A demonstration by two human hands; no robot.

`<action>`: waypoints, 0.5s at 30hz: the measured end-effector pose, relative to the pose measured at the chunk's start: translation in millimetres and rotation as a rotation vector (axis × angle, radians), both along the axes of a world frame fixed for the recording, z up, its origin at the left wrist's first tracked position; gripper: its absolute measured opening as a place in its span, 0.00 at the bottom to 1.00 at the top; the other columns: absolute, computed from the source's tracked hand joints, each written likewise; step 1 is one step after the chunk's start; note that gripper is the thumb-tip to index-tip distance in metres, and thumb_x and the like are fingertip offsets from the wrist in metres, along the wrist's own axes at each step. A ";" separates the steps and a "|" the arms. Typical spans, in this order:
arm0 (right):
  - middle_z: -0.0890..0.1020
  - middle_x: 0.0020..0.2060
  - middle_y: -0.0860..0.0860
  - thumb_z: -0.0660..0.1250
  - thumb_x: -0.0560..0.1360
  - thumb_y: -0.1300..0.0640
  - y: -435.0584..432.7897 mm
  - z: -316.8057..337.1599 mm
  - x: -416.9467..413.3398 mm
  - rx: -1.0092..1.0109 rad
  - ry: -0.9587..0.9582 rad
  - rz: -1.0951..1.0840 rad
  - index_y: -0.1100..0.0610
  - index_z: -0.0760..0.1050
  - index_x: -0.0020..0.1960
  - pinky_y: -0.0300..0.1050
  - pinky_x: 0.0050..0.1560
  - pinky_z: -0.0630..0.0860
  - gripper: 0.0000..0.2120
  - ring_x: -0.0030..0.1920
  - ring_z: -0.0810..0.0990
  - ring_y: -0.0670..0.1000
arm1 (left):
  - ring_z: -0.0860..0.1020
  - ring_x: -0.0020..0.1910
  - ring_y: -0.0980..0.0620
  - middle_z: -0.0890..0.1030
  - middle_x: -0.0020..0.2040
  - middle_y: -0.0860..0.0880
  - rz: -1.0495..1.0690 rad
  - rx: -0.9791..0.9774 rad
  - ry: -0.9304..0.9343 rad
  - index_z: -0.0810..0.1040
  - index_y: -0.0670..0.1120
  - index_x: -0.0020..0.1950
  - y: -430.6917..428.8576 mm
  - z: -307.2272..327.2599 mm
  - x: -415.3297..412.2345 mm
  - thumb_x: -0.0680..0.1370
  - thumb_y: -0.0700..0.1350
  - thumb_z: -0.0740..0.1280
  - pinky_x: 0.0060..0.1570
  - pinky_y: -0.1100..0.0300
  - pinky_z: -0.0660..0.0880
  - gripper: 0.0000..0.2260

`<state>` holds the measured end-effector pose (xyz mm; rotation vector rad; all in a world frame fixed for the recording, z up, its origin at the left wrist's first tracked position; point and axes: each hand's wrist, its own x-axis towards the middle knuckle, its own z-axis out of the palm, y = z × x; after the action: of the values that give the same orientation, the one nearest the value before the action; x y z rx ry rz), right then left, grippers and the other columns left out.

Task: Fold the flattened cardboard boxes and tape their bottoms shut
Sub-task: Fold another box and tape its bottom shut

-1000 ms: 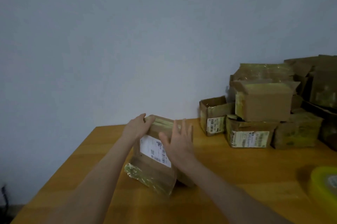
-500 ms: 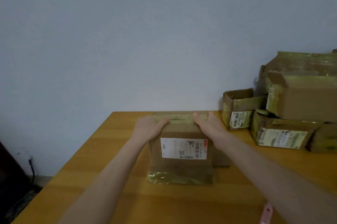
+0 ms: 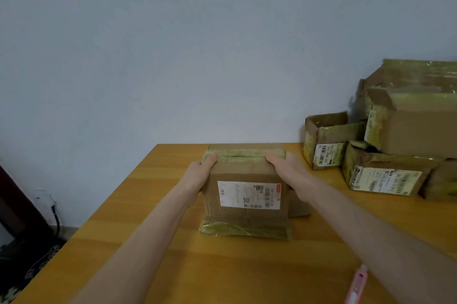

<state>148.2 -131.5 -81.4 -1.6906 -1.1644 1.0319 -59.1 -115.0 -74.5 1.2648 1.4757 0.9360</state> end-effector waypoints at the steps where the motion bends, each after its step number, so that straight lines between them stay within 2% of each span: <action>1: 0.79 0.50 0.53 0.60 0.74 0.39 -2.3 1.2 0.1 0.000 0.013 0.001 0.58 0.70 0.61 0.49 0.46 0.75 0.26 0.49 0.78 0.53 | 0.80 0.51 0.46 0.82 0.51 0.43 0.002 -0.011 -0.027 0.77 0.41 0.56 -2.4 0.5 -0.2 0.77 0.61 0.62 0.49 0.54 0.77 0.23; 5: 0.81 0.47 0.51 0.61 0.75 0.40 -17.0 5.8 0.2 0.046 0.028 0.044 0.54 0.74 0.55 0.51 0.52 0.77 0.19 0.48 0.79 0.52 | 0.79 0.51 0.47 0.81 0.52 0.44 0.017 0.015 0.008 0.76 0.43 0.56 -18.3 4.1 0.1 0.78 0.61 0.60 0.52 0.53 0.76 0.22; 7: 0.81 0.49 0.50 0.62 0.75 0.41 -28.0 11.0 2.7 0.102 0.038 0.072 0.53 0.73 0.56 0.51 0.54 0.76 0.17 0.50 0.79 0.51 | 0.78 0.48 0.52 0.81 0.51 0.47 0.028 0.113 0.055 0.76 0.45 0.53 -29.2 8.6 -0.5 0.80 0.58 0.59 0.47 0.58 0.75 0.17; 8: 0.80 0.52 0.50 0.64 0.75 0.43 -33.5 15.1 4.9 0.145 0.056 0.079 0.52 0.72 0.58 0.51 0.56 0.76 0.17 0.51 0.79 0.50 | 0.78 0.48 0.54 0.80 0.52 0.48 0.021 0.179 0.056 0.76 0.46 0.54 -33.5 12.3 -0.6 0.80 0.56 0.59 0.46 0.61 0.75 0.15; 10: 0.78 0.58 0.48 0.66 0.75 0.48 -44.5 27.0 10.3 0.259 0.090 0.085 0.51 0.67 0.67 0.49 0.59 0.75 0.22 0.52 0.79 0.47 | 0.77 0.56 0.55 0.79 0.60 0.49 -0.028 0.297 -0.007 0.73 0.45 0.65 -39.7 21.1 -4.1 0.80 0.54 0.60 0.55 0.58 0.75 0.18; 12: 0.71 0.63 0.43 0.69 0.74 0.55 -57.4 39.3 16.9 0.338 0.084 0.099 0.50 0.56 0.75 0.47 0.61 0.73 0.34 0.54 0.76 0.44 | 0.73 0.65 0.55 0.73 0.68 0.52 -0.077 0.363 -0.129 0.65 0.48 0.74 -48.4 31.7 -7.1 0.77 0.58 0.64 0.65 0.53 0.70 0.28; 14: 0.65 0.67 0.43 0.71 0.72 0.60 -68.7 44.6 23.2 0.366 0.078 0.146 0.48 0.49 0.77 0.51 0.67 0.68 0.43 0.64 0.70 0.47 | 0.70 0.67 0.55 0.71 0.70 0.54 -0.049 0.408 -0.237 0.61 0.51 0.76 -57.9 39.2 -6.5 0.71 0.65 0.66 0.68 0.53 0.67 0.37; 15: 0.64 0.68 0.43 0.73 0.70 0.59 -74.1 43.1 25.0 0.358 0.072 0.172 0.48 0.48 0.77 0.53 0.68 0.66 0.45 0.66 0.67 0.48 | 0.70 0.67 0.55 0.71 0.69 0.54 -0.020 0.426 -0.267 0.60 0.50 0.76 -64.0 40.0 -4.8 0.70 0.67 0.65 0.69 0.52 0.67 0.40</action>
<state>173.2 -205.6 -38.4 -1.2822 -1.3735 0.9144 -63.9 -179.0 -34.5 1.3846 1.0867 1.3978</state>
